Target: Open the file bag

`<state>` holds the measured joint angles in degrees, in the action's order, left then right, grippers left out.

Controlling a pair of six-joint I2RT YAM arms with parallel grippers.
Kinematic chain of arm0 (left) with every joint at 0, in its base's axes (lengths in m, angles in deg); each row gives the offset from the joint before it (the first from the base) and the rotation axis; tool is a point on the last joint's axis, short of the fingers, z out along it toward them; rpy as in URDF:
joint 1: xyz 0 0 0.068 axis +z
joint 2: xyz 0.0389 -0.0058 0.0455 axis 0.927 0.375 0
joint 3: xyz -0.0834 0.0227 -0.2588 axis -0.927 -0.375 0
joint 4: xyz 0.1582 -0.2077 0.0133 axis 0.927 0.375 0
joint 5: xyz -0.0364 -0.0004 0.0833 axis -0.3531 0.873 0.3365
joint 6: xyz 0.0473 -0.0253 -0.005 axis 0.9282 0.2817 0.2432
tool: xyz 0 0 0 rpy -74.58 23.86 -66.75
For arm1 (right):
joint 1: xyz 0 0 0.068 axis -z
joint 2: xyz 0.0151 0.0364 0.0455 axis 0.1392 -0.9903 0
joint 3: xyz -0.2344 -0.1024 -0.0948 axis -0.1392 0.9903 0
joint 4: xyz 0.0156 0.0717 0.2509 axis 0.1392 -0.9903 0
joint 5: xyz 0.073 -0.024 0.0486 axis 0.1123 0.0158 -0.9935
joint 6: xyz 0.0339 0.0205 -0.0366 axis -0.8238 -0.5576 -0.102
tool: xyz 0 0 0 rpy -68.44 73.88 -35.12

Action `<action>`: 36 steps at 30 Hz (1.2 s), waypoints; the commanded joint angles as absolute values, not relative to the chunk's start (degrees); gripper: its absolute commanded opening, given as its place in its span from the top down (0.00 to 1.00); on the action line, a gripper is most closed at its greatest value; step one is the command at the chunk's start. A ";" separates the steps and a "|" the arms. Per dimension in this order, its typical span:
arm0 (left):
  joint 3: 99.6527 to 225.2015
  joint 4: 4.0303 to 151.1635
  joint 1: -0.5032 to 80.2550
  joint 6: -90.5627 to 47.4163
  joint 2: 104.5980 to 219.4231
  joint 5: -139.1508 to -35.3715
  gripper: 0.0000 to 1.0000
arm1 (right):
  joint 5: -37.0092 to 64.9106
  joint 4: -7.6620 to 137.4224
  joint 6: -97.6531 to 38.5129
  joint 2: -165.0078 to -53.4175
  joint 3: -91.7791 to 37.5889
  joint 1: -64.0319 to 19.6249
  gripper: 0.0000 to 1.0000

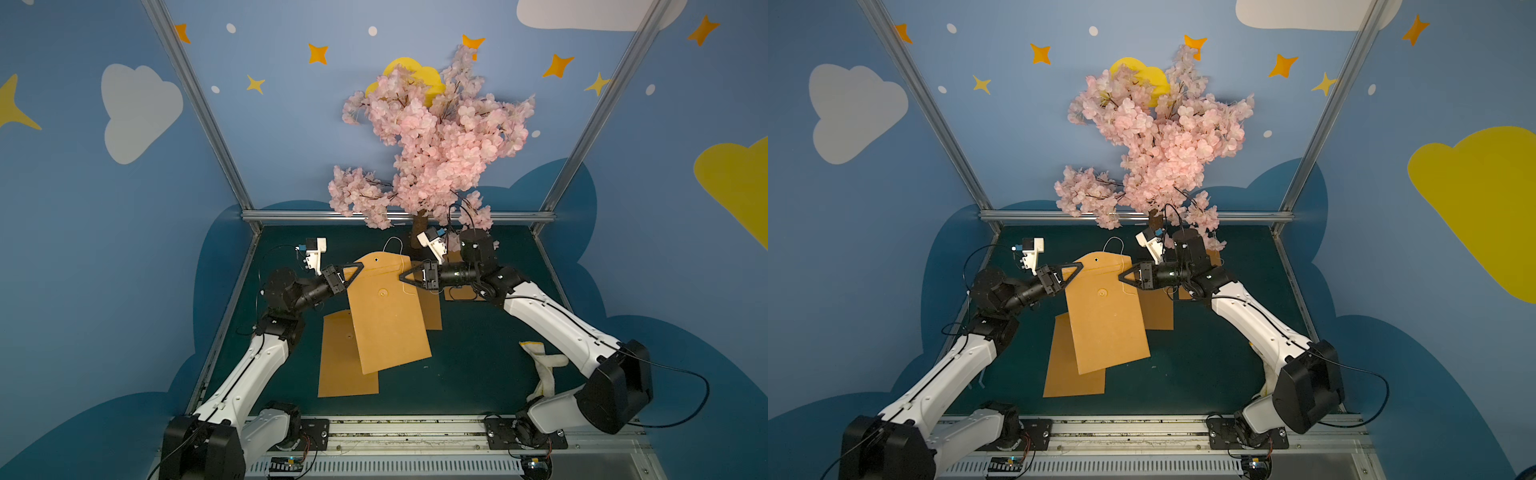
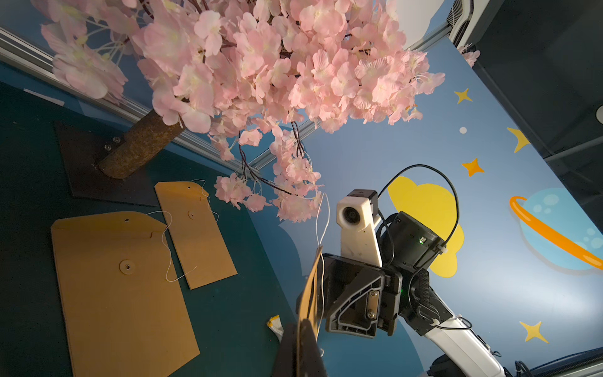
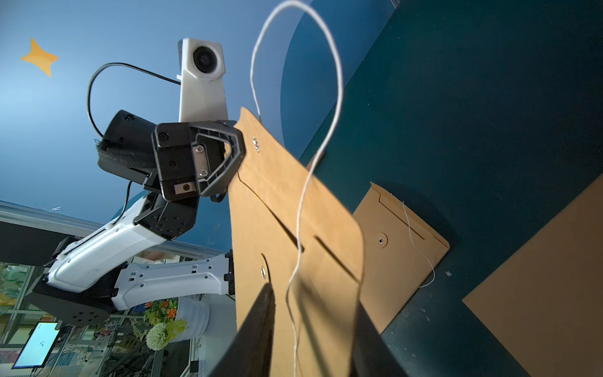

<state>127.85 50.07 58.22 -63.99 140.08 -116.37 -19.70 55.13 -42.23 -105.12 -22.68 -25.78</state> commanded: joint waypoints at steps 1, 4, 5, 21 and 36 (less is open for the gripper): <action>127.22 47.81 58.31 -64.52 139.25 -117.40 0.98 | -21.41 56.81 -42.60 -106.35 -25.93 -25.49 0.63; 126.85 47.24 58.26 -64.89 139.23 -117.45 0.98 | -21.90 56.66 -42.76 -107.52 -27.23 -25.49 0.61; 126.85 47.16 58.28 -64.91 139.23 -117.47 0.98 | -22.17 56.54 -42.69 -107.85 -27.78 -25.49 0.60; 126.33 47.02 58.31 -64.71 139.32 -117.81 0.98 | -23.71 59.93 -45.25 -111.30 -30.04 -25.40 0.77; 126.31 47.15 58.35 -64.21 139.24 -116.06 0.98 | -25.74 63.28 -47.92 -111.34 -29.00 -25.25 0.66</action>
